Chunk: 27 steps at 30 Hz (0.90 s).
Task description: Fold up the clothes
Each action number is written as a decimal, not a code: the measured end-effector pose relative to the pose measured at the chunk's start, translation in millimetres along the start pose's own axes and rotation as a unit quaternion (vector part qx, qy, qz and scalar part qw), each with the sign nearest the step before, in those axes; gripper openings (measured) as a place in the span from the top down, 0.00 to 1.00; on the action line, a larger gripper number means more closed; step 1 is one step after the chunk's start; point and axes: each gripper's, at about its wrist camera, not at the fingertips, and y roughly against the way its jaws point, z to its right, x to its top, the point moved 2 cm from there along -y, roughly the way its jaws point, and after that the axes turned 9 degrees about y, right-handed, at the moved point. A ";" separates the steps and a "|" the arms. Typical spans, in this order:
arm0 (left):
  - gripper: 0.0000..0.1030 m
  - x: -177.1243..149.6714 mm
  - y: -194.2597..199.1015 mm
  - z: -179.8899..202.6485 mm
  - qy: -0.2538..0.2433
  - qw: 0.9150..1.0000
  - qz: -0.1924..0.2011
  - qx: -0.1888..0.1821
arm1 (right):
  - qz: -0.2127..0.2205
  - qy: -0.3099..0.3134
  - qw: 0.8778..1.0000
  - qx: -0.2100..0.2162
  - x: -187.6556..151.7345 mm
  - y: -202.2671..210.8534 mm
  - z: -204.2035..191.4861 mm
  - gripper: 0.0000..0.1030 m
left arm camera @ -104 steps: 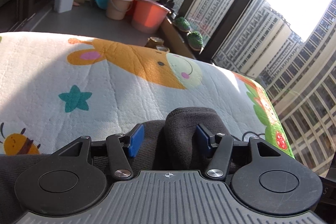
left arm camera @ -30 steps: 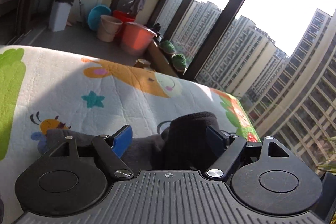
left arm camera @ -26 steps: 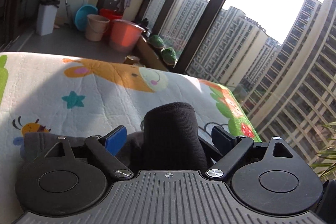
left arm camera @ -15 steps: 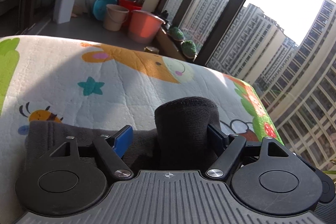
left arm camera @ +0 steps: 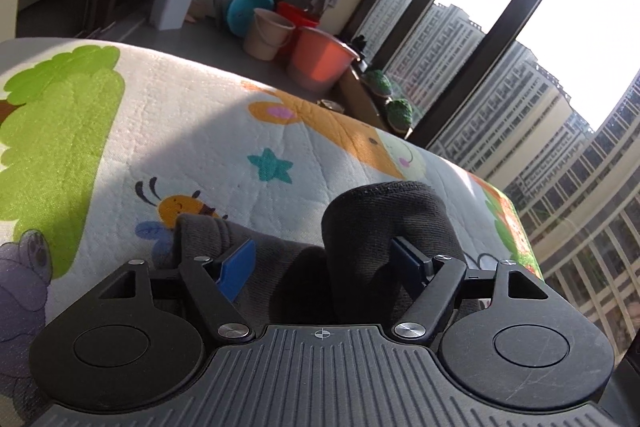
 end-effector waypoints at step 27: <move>0.25 8.3 40.4 -31.2 0.001 0.999 0.033 0.031 | 0.000 -0.127 0.983 0.132 13.1 -30.5 6.6 0.10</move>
